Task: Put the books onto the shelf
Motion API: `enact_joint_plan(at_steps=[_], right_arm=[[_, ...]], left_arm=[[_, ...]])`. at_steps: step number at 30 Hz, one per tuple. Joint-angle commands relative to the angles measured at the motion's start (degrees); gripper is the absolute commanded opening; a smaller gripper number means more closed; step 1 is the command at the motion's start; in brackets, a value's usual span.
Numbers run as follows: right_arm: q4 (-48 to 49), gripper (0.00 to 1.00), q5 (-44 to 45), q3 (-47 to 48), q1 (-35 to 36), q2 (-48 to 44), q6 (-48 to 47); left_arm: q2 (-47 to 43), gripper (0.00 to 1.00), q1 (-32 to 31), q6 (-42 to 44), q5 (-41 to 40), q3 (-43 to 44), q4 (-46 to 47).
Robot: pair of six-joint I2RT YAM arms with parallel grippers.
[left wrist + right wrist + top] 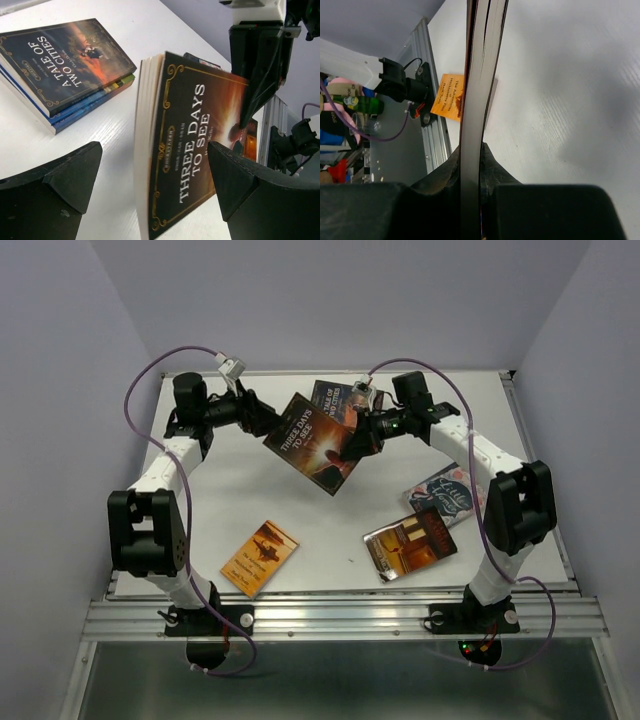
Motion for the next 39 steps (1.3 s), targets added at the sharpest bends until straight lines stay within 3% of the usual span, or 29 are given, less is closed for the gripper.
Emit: enact_joint_plan(at_steps=[1, 7, 9, 11, 12, 14, 19, 22, 24, 26, 28, 33, 34, 36, 37, 38, 39], right_arm=[[1.4, 0.01, -9.6, 4.0, -0.4, -3.2, -1.8], [1.3, 0.01, -13.0, 4.3, -0.4, -3.0, -1.9], [1.3, 0.01, -12.5, 4.5, -0.4, -2.7, -1.9], [1.3, 0.01, -11.5, 5.0, -0.4, -2.3, -1.8], [1.3, 0.01, -11.0, 5.2, -0.4, -1.9, -1.7], [1.3, 0.01, -9.9, 6.5, -0.4, -0.6, -1.3], [1.2, 0.01, -10.2, 11.0, -3.1, 3.5, -1.8], [0.9, 0.01, -12.7, 12.8, -4.7, 4.4, -5.3], [-0.8, 0.01, -14.6, 12.5, -4.7, 3.8, -8.7], [-3.3, 0.01, -14.7, 11.8, -4.7, 3.1, -14.1], [-8.5, 0.01, -14.6, 11.7, -4.7, 1.9, -20.1], [-11.8, 0.01, -13.9, 11.8, -4.7, 1.3, -22.8], [-12.1, 0.01, -13.9, 11.9, -4.7, 1.4, -22.8], [-12.4, 0.01, -13.2, 12.6, -4.7, 2.0, -22.7], [-12.7, 0.01, -12.8, 12.9, -4.7, 2.3, -22.5], [-12.6, 0.01, -12.2, 13.1, -4.7, 2.7, -22.4], [-12.6, 0.01, -11.8, 13.2, -4.7, 2.9, -22.2]], left_arm=[[1.2, 0.99, -0.8, 1.9, 4.1, 0.0, 2.9], [3.0, 0.99, -1.2, 2.1, 6.0, 1.3, 3.0], [3.2, 0.91, -1.4, 1.8, 7.6, 1.5, 3.4], [3.3, 0.68, -1.6, 0.2, 9.7, 1.3, 6.2], [3.4, 0.48, -1.9, -0.7, 11.1, 1.2, 7.2], [2.8, 0.38, -3.5, -1.7, 11.8, 0.8, 8.7], [1.7, 0.40, -7.8, -2.2, 11.5, -0.6, 10.0], [1.4, 0.53, -7.9, -2.5, 11.0, -1.6, 10.6], [1.9, 0.69, -8.0, -3.6, 11.5, -1.5, 10.9], [2.3, 0.79, -8.1, -4.3, 11.4, -0.9, 11.5], [3.2, 0.83, -8.4, -5.7, 11.8, 0.1, 12.3], [4.3, 0.82, -10.3, -7.8, 12.7, 1.3, 13.8], [4.2, 0.80, -10.6, -7.8, 12.9, 1.2, 14.3], [3.6, 0.62, -11.0, -8.0, 12.6, 1.1, 14.8], [3.4, 0.51, -11.1, -8.1, 12.6, 1.0, 15.0], [3.0, 0.32, -11.0, -8.9, 12.4, 0.7, 15.8], [2.9, 0.23, -11.0, -9.1, 12.0, 0.5, 16.1]])
